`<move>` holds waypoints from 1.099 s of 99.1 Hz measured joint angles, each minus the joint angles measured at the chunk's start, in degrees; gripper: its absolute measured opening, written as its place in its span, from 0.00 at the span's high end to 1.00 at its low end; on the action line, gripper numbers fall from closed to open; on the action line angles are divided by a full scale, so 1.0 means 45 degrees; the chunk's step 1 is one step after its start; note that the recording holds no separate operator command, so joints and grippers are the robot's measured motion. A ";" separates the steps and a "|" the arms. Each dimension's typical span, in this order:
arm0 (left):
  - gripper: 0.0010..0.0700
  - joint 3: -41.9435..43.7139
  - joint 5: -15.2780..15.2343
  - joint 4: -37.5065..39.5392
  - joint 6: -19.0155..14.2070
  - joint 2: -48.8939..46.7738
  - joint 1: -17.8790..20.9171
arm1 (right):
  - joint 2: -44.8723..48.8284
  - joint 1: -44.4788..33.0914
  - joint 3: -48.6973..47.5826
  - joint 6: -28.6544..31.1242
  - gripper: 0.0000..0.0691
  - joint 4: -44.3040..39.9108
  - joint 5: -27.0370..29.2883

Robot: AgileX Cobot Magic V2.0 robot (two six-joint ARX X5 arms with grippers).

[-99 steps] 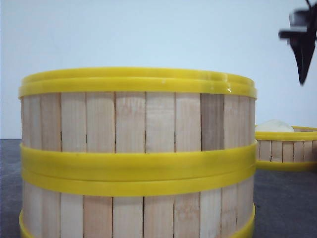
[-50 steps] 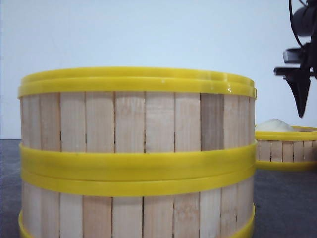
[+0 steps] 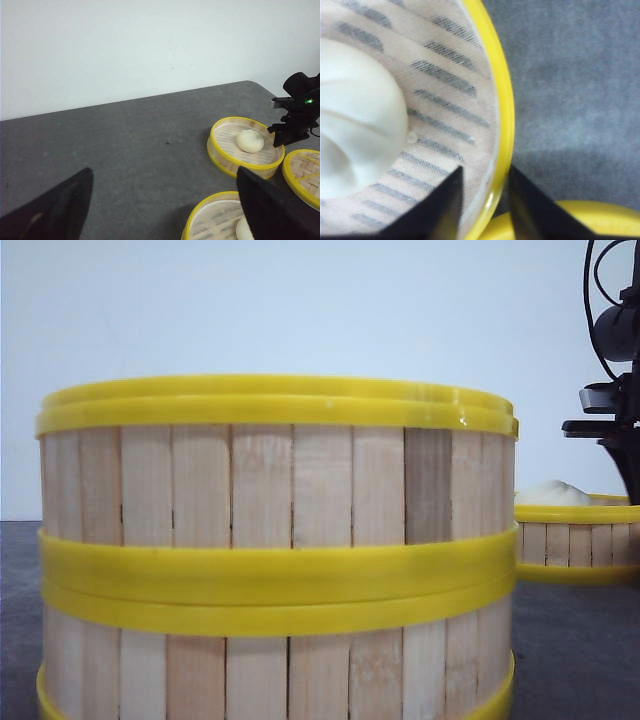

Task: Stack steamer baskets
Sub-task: 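Move the right gripper to the rim of the single-bun basket, then grip the rim with the right gripper and lift the basket over the stack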

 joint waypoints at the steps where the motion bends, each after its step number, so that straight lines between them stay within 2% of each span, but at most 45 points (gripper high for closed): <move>1: 0.22 0.0000 0.0000 0.0005 0.0000 0.0000 0.0000 | 0.0000 0.0000 0.0000 0.0000 0.89 0.0005 0.0005; 14: 0.22 0.0000 -0.0029 0.0015 0.0000 0.0000 0.0000 | 0.0000 -0.0039 0.0000 0.0097 0.95 0.0379 -0.0078; 24: 0.22 0.0000 -0.0238 0.0015 0.0000 0.0010 0.0000 | 0.0000 -0.0005 0.0000 0.0000 0.96 0.0525 -0.0228; 38: 0.22 0.0000 -0.0311 0.0019 0.0000 0.0015 0.0000 | 0.0005 -0.0015 0.0102 0.0141 0.96 0.1137 -0.1093; 57: 0.22 0.0000 -0.0321 0.0019 0.0000 0.0015 0.0000 | 0.0117 -0.0005 0.1885 0.0403 0.96 0.0962 -0.1749; 71: 0.22 0.0000 -0.0321 0.0019 0.0000 0.0015 0.0000 | 0.0121 0.0141 0.4158 0.0593 0.96 -0.0175 -0.2603; 88: 0.22 0.0000 -0.0321 0.0063 0.0010 0.0015 0.0000 | 0.0121 0.0733 0.7062 0.0627 0.96 -0.2691 -0.4245; 100: 0.22 0.0000 -0.0321 0.0175 0.0015 0.0015 0.0000 | 0.0117 0.1642 0.8791 0.0233 0.96 -0.4779 -0.4391; 109: 0.22 0.0000 -0.0321 0.0291 0.0073 0.0015 0.0000 | 0.0092 0.2380 0.9394 -0.0403 0.96 -0.4998 -0.4182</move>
